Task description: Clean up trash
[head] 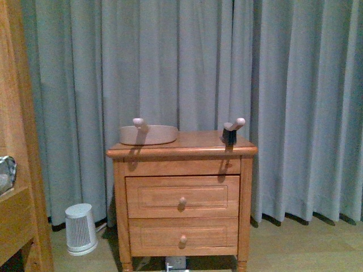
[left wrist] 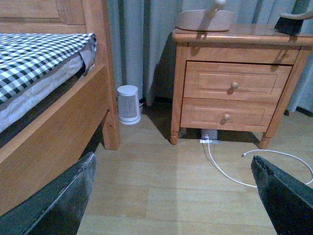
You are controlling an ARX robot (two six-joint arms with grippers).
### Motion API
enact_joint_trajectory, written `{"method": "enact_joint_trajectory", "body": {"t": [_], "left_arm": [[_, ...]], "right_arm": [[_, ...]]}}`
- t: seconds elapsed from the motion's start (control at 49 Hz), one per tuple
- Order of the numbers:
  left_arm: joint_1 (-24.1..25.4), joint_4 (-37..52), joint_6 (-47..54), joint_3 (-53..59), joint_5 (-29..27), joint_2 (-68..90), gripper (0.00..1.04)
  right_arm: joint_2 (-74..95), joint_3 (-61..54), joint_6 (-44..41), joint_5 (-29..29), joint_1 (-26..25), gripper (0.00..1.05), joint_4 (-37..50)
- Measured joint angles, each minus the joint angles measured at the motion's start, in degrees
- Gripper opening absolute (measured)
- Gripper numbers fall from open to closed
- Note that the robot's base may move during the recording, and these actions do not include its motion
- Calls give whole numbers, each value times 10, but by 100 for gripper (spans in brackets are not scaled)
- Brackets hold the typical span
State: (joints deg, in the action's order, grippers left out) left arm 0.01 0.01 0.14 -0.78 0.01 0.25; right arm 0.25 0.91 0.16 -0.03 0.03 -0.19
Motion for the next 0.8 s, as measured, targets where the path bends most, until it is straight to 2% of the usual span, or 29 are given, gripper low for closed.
{"method": "enact_joint_trajectory", "body": {"t": [0.795], "left_arm": [[0, 0, 0, 0, 0, 0, 97]], "right_arm": [[0, 0, 0, 0, 0, 97, 0]]}}
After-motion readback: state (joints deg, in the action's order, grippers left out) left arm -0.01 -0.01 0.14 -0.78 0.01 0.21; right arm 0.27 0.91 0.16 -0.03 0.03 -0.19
